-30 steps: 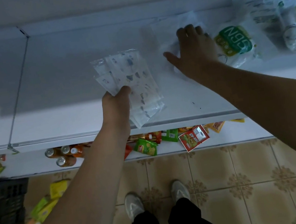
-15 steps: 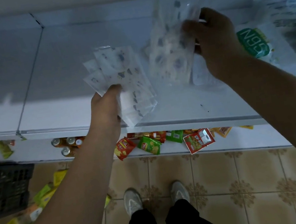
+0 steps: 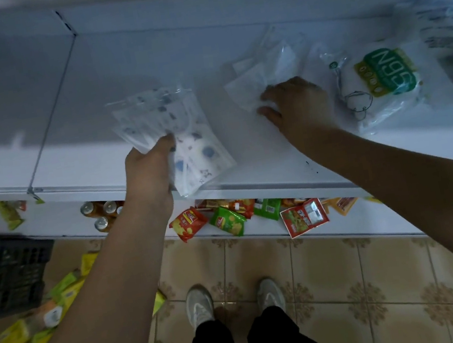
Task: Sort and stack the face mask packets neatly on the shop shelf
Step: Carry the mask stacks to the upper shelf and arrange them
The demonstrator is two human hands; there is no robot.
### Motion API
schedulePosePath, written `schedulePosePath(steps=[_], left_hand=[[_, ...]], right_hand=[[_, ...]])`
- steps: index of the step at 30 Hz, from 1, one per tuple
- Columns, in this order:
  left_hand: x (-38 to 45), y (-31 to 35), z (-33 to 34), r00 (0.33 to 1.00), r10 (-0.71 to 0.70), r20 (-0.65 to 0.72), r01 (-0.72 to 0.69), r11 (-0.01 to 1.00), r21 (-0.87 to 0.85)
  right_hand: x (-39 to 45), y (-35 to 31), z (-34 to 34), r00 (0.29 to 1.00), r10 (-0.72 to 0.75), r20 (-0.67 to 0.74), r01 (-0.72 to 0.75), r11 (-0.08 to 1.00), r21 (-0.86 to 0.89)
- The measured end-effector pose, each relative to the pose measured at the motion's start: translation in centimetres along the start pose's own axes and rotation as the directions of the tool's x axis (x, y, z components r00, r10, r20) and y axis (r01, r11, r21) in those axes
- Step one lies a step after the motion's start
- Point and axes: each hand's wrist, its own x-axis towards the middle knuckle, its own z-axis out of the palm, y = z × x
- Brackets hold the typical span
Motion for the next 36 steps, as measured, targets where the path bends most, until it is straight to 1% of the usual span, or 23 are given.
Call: schedulePosePath(steps=[1, 2, 3, 4, 5, 6, 7, 8, 9, 10, 12, 14, 16, 19, 21, 24, 26, 29, 31, 32, 34, 35, 36], left_hand=[[-0.1, -0.1, -0.2, 1.0, -0.004, -0.019, 0.003, 1.0, -0.015], [-0.1, -0.2, -0.4, 0.999, -0.008, -0.031, 0.007, 0.999, -0.033], [-0.2, -0.2, -0.5, 1.0, -0.01, -0.027, 0.009, 0.999, -0.043], [-0.3, -0.3, -0.6, 1.0, -0.013, -0.009, 0.012, 0.999, -0.05], [-0.7, -0.3, -0.5, 1.0, -0.013, 0.008, 0.013, 0.998, -0.056], [-0.9, -0.3, -0.5, 0.999, -0.006, 0.031, 0.008, 0.998, -0.067], [-1.2, -0.3, -0.2, 0.997, 0.004, 0.071, 0.002, 0.996, -0.093], [-1.3, -0.4, 0.2, 0.991, 0.021, 0.133, -0.003, 0.991, -0.132], [-1.5, -0.2, 0.5, 0.979, 0.03, 0.202, 0.005, 0.985, -0.172], [-1.7, 0.0, 0.9, 0.965, 0.033, 0.26, 0.018, 0.981, -0.191], [-1.8, 0.1, 1.5, 0.944, 0.05, 0.326, -0.006, 0.991, -0.133], [-1.5, -0.3, 1.8, 0.949, 0.057, 0.311, -0.041, 0.997, -0.059], [-1.0, -0.7, 1.6, 0.955, 0.02, 0.296, -0.006, 0.999, -0.048], [-0.5, -1.1, 1.1, 0.961, -0.022, 0.277, 0.05, 0.994, -0.092], [-0.2, -1.2, 1.1, 0.96, -0.036, 0.279, 0.069, 0.991, -0.111], [0.0, -1.1, 1.5, 0.946, -0.078, 0.314, 0.12, 0.986, -0.118], [0.0, -0.8, 1.7, 0.953, -0.077, 0.294, 0.121, 0.984, -0.134], [0.3, -0.7, 1.6, 0.967, -0.07, 0.243, 0.107, 0.984, -0.141], [0.4, -0.7, 1.5, 0.968, -0.075, 0.238, 0.109, 0.985, -0.136], [0.4, -0.6, 1.6, 0.965, -0.083, 0.247, 0.121, 0.982, -0.142], [0.3, -0.3, 1.8, 0.94, -0.113, 0.321, 0.183, 0.963, -0.197], [0.2, -0.2, 2.0, 0.925, -0.114, 0.362, 0.202, 0.956, -0.213], [0.1, -0.3, 2.1, 0.914, -0.09, 0.395, 0.179, 0.965, -0.194]], right_hand=[[0.0, -0.4, -0.5, 0.998, -0.002, -0.061, 0.004, 1.0, 0.024], [0.1, -1.1, -1.3, 0.994, 0.028, -0.109, -0.016, 0.994, 0.106], [0.3, -1.7, -2.2, 0.985, 0.097, -0.145, -0.057, 0.963, 0.263], [0.7, -2.5, -3.0, 0.965, 0.193, -0.176, -0.094, 0.886, 0.455], [1.1, -3.4, -3.9, 0.941, 0.291, -0.175, -0.115, 0.759, 0.641], [1.5, -4.5, -4.6, 0.924, 0.367, -0.112, -0.142, 0.599, 0.788], [1.7, -5.5, -5.1, 0.915, 0.404, 0.004, -0.186, 0.412, 0.892], [1.8, -6.4, -5.3, 0.907, 0.395, 0.147, -0.254, 0.233, 0.939], [1.8, -7.0, -5.1, 0.892, 0.362, 0.271, -0.329, 0.107, 0.938], [1.6, -7.5, -5.0, 0.875, 0.337, 0.348, -0.397, 0.085, 0.914], [1.6, -7.9, -4.5, 0.856, 0.336, 0.394, -0.461, 0.149, 0.875], [1.8, -7.6, -4.4, 0.845, 0.341, 0.412, -0.483, 0.154, 0.862], [2.3, -7.0, -5.2, 0.842, 0.371, 0.393, -0.484, 0.196, 0.853], [2.8, -6.0, -6.6, 0.846, 0.448, 0.29, -0.469, 0.365, 0.804], [2.9, -6.1, -6.5, 0.862, 0.437, 0.255, -0.454, 0.444, 0.772], [2.6, -6.9, -5.0, 0.879, 0.415, 0.235, -0.432, 0.486, 0.76], [2.7, -7.0, -4.7, 0.882, 0.422, 0.208, -0.414, 0.487, 0.769], [3.7, -6.4, -6.1, 0.892, 0.447, 0.075, -0.334, 0.536, 0.775], [4.3, -6.2, -6.8, 0.92, 0.392, 0.012, -0.28, 0.636, 0.719], [4.3, -6.3, -6.7, 0.939, 0.344, 0.015, -0.269, 0.707, 0.654], [4.0, -6.8, -5.6, 0.973, 0.228, 0.031, -0.216, 0.857, 0.467], [3.7, -7.1, -4.7, 0.984, 0.174, 0.03, -0.171, 0.903, 0.394], [3.3, -7.4, -3.7, 0.99, 0.133, 0.035, -0.137, 0.923, 0.361]])
